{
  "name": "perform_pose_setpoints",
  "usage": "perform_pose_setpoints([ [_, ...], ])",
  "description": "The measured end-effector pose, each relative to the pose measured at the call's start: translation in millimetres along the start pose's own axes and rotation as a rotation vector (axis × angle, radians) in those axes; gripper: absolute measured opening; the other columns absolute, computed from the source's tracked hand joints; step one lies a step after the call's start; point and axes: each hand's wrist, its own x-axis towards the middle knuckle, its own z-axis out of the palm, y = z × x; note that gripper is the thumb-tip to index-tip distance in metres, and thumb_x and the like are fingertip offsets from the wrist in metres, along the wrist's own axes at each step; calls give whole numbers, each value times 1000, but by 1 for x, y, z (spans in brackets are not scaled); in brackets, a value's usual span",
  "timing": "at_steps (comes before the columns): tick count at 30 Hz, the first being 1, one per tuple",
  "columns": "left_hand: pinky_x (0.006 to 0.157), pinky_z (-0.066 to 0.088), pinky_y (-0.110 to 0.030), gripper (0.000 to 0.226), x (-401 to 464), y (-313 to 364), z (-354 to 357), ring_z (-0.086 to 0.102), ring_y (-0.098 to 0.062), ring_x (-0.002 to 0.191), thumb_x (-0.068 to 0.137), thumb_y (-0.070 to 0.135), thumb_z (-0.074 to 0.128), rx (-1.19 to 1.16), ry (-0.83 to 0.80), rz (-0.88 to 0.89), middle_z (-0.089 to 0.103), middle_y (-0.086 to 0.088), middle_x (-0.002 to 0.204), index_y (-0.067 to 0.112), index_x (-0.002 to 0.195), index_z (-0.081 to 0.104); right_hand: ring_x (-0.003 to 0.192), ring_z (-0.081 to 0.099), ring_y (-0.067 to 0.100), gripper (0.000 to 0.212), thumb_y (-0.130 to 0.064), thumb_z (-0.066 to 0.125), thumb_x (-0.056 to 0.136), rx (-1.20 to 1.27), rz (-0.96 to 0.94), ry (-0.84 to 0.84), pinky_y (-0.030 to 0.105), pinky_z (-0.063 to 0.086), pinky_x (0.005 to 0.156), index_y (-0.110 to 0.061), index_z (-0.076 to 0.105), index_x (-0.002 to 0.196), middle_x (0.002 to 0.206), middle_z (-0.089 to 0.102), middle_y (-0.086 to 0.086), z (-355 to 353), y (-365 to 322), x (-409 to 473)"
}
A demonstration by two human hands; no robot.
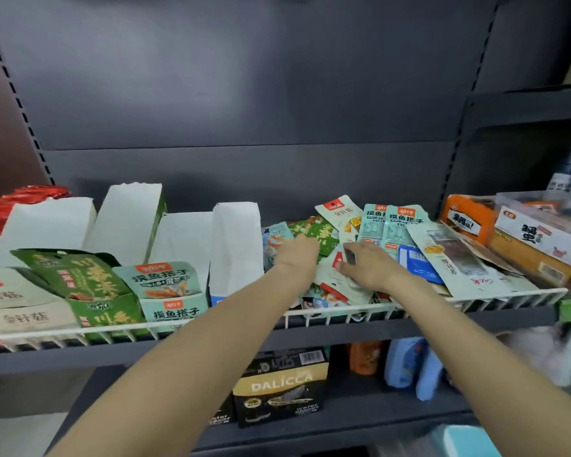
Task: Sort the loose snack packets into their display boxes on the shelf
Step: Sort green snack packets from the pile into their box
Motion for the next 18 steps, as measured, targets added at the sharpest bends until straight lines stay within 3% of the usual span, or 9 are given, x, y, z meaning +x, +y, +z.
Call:
perform_pose_setpoints([
  [3,76,47,-37,23,-10,10,-20,59,-36,101,87,-10,47,-106,177,-2,58,-19,110,-2,106,57,133,33,31,69,-43,55,90,129,-40,75,40,31,109,-17,26,146,143,37,15,-3,-2,-5],
  [5,65,42,-33,10,-16,10,-37,58,-34,83,90,-2,46,-281,300,-13,58,-16,90,1,88,55,143,18,27,84,-40,65,84,278,-132,107,43,22,115,-23,16,150,154,23,8,-7,-13,-15],
  [6,57,38,-28,17,-19,7,-45,53,-29,71,91,2,45,-381,357,-30,53,-11,76,4,74,48,144,16,24,88,-37,68,82,335,-203,129,41,21,115,-24,14,150,155,21,4,-9,-22,-21],
  [8,45,29,-26,32,-28,-2,-58,40,-21,54,88,5,45,-562,441,-26,41,-3,56,7,58,37,138,30,20,89,-32,70,82,396,-309,212,38,31,110,-24,13,150,150,33,1,-14,-41,-30],
  [10,47,42,-27,29,-42,-14,-69,48,-20,50,88,8,46,-699,490,21,50,-5,53,6,60,49,120,48,18,82,-24,63,88,407,-343,335,38,44,96,-27,9,151,136,47,2,-22,-57,-39],
  [11,56,52,-31,24,-49,-21,-74,59,-21,56,89,10,48,-777,505,53,61,-8,61,3,69,59,106,53,17,76,-18,57,92,400,-358,394,35,46,86,-28,10,151,124,53,3,-26,-66,-46],
  [14,72,58,-42,25,-75,-46,-86,70,-25,77,95,22,49,-862,526,107,72,-10,82,4,92,66,71,48,10,50,-10,46,97,431,-418,541,26,37,62,-27,36,143,98,62,1,-40,-92,-66],
  [18,68,52,-40,38,-113,-93,-96,63,-27,79,98,40,39,-481,603,107,66,-2,75,11,85,59,86,62,15,34,-7,52,93,501,-438,614,26,45,69,-23,63,121,106,70,-1,-51,-133,-83],
])
